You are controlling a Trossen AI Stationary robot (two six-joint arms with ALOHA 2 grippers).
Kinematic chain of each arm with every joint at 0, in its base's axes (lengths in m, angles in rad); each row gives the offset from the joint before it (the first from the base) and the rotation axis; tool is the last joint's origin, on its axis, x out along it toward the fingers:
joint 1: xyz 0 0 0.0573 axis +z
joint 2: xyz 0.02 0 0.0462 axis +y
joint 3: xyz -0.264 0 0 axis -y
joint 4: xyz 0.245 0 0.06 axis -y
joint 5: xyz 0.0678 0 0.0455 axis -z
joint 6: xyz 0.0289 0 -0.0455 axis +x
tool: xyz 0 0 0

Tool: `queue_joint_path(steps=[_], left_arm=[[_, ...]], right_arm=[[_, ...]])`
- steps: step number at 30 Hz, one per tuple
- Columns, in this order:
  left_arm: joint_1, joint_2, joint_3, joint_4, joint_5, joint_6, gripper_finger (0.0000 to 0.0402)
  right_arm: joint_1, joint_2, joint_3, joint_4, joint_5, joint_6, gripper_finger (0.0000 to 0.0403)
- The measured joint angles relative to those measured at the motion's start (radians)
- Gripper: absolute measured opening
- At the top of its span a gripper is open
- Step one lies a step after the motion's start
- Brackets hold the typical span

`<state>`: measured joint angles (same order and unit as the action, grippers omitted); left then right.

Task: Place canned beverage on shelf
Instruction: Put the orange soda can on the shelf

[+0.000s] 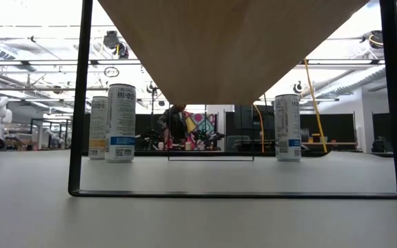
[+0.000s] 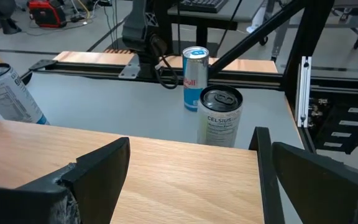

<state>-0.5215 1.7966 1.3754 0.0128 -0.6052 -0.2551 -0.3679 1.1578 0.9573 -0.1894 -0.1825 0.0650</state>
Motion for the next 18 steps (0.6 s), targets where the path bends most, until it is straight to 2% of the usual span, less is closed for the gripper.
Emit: queue_joint_path(steps=[7, 18], left_arm=[[0.000, 0.000, 0.000, 0.000, 0.000, -0.004, 0.0388], [0.000, 0.000, 0.000, -0.014, 0.000, -0.028, 0.0388]], right_arm=[[0.000, 0.000, 0.000, 0.001, 0.029, 0.029, 0.0297], [0.000, 0.001, -0.001, 0.050, 0.030, 0.080, 0.0316]])
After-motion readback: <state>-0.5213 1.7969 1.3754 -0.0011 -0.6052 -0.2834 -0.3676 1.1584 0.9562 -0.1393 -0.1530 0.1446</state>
